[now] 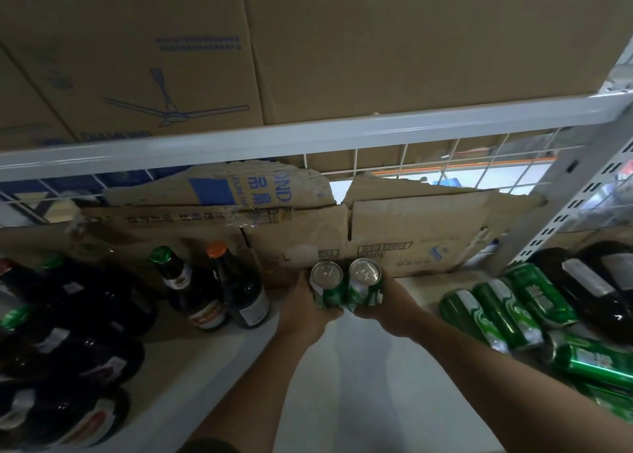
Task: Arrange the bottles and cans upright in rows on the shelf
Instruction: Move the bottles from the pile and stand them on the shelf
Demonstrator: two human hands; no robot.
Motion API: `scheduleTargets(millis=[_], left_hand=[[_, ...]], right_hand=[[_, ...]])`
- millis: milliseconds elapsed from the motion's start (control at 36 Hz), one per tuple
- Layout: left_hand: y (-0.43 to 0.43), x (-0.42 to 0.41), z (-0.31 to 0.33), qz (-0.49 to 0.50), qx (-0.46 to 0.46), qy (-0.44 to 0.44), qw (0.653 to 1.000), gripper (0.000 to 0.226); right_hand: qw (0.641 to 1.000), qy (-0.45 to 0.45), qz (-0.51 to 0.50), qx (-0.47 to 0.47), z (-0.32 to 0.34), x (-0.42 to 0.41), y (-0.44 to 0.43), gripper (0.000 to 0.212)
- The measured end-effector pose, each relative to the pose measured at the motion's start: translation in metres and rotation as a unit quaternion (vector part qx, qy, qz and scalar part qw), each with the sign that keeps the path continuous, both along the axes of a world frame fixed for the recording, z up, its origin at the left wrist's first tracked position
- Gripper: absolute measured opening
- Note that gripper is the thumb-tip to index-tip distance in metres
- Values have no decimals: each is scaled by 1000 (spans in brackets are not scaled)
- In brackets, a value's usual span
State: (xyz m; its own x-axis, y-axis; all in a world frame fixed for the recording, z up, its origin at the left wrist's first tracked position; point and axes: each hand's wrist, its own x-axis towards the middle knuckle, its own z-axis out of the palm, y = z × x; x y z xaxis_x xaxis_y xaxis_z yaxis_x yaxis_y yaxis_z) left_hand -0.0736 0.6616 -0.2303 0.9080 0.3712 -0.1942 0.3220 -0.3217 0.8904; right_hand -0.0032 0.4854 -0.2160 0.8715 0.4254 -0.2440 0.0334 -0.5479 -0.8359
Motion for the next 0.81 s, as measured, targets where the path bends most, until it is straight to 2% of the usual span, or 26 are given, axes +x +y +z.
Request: scheduleTargets(millis=[194,278,389,472,556,667,722,806], left_hand=[[-2,0,4,6,-23,25,999,92],[-1,1,8,11,-42,42,998,86],[-4,-3,24,5,-57,41,997,96],[-6,-6,44,26,-70,26,997,82],[-7,-10,74,68,-61,1,996,52],[-25,-14,111,85,3,-65,994,29],[-43,-12,128,83,10,-90,992,27],[-76,-3,140,15,22,-65,998,35]], right_hand=[[1000,-5,5,-6,0,-1,1,87],[1000,6,8,-13,8,-2,0,89],[1000,22,7,-10,19,-1,-9,98],[1000,22,-2,-3,30,0,-23,103],[1000,8,-14,1,45,0,-41,94],[1000,-8,-22,12,66,1,-72,78],[999,-13,-24,32,79,2,-87,70],[997,-47,-33,46,92,6,-112,56]])
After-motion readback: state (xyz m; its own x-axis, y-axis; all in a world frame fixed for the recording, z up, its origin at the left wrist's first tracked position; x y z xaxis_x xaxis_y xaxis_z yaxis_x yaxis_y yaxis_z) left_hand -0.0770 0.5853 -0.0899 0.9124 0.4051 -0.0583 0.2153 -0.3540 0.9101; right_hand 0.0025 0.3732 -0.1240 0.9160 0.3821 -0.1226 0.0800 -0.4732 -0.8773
